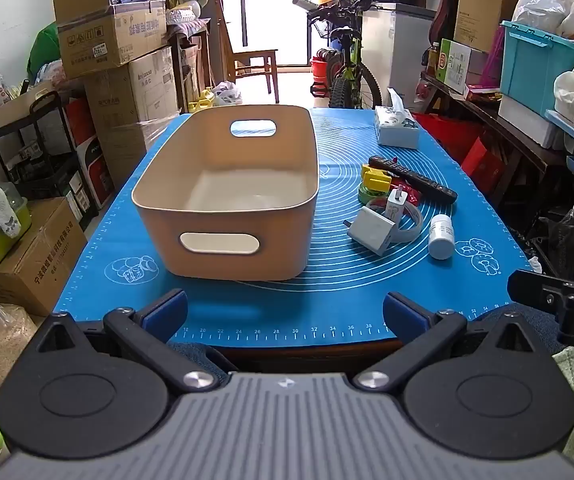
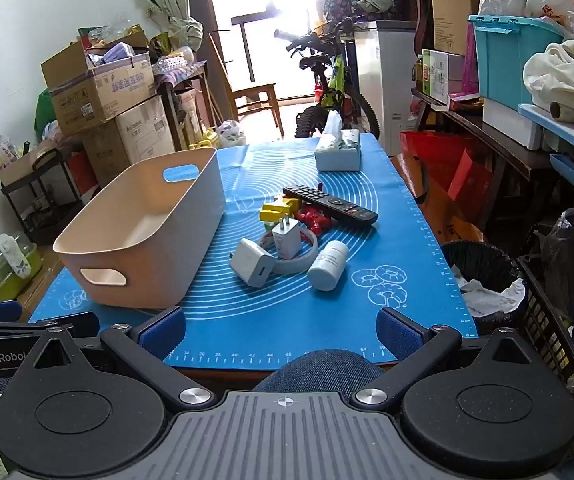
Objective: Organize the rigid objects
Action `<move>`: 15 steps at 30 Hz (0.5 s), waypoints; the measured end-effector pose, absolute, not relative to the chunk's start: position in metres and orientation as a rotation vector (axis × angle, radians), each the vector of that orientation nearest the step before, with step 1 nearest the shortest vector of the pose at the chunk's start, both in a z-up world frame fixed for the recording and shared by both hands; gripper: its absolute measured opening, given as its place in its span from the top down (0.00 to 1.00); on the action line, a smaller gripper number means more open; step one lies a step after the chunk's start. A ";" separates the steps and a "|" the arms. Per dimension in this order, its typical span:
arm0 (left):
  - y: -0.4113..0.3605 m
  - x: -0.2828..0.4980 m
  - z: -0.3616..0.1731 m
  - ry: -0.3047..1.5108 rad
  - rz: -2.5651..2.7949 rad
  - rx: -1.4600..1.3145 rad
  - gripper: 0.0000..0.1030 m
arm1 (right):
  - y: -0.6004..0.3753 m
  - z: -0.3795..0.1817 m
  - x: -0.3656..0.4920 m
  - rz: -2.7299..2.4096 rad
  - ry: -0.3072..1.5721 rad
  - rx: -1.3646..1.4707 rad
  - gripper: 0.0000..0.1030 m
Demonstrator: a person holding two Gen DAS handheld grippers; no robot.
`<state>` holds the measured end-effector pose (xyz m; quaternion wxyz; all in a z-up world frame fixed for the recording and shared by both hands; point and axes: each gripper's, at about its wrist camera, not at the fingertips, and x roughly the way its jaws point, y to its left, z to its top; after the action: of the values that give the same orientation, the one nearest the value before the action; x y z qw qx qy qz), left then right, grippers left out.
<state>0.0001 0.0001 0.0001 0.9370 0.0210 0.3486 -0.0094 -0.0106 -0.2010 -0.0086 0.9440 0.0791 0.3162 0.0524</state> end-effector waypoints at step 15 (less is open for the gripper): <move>0.000 0.000 0.000 0.708 -0.018 0.045 0.00 | -0.201 -0.009 -0.011 0.106 0.640 0.160 0.02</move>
<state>0.0001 0.0002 0.0000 0.9376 0.0221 0.3468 -0.0087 -0.0105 -0.2014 -0.0092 0.9447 0.0785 0.3141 0.0523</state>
